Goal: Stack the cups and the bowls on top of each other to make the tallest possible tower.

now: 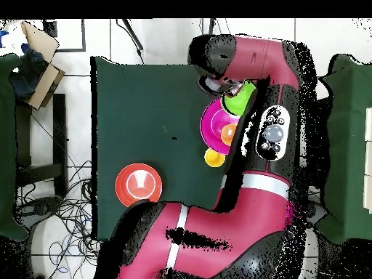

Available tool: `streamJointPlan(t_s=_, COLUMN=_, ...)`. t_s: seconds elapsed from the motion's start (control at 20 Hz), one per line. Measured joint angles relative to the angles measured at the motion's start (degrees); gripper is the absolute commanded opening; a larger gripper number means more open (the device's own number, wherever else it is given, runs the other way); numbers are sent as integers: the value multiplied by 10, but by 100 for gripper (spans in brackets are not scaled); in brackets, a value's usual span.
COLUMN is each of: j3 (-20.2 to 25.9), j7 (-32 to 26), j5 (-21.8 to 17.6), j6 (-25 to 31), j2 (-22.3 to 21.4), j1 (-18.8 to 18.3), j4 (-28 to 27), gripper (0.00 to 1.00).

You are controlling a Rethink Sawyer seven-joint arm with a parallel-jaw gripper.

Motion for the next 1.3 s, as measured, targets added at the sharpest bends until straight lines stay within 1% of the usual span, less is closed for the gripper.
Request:
streamJointPlan(t_s=0.25, j3=0, j7=-14, j5=0, j6=14, j2=1, j1=0, j4=-14, gripper=0)
streamJointPlan(t_s=0.45, j3=0, j7=-20, j5=0, j6=13, j2=-4, j1=0, j4=-13, gripper=0)
streamJointPlan(t_s=0.55, j3=0, j7=-20, j5=0, j6=13, j2=-14, j1=0, j4=-3, gripper=0)
streamJointPlan(t_s=0.75, j3=0, j7=-20, j5=0, j6=14, j2=-33, j1=0, j4=21, gripper=0)
streamJointPlan(t_s=0.85, j3=-1, j7=-20, j5=1, j6=13, j2=-59, j1=0, j4=57, gripper=0)
streamJointPlan(t_s=1.1, j3=-2, j7=-20, j5=1, j6=2, j2=-91, j1=0, j4=107, gripper=0)
streamJointPlan(t_s=1.15, j3=-2, j7=-20, j5=1, j6=-7, j2=-104, j1=0, j4=129, gripper=0)
streamJointPlan(t_s=1.3, j3=-2, j7=-20, j5=1, j6=-19, j2=-119, j1=0, j4=155, gripper=0)
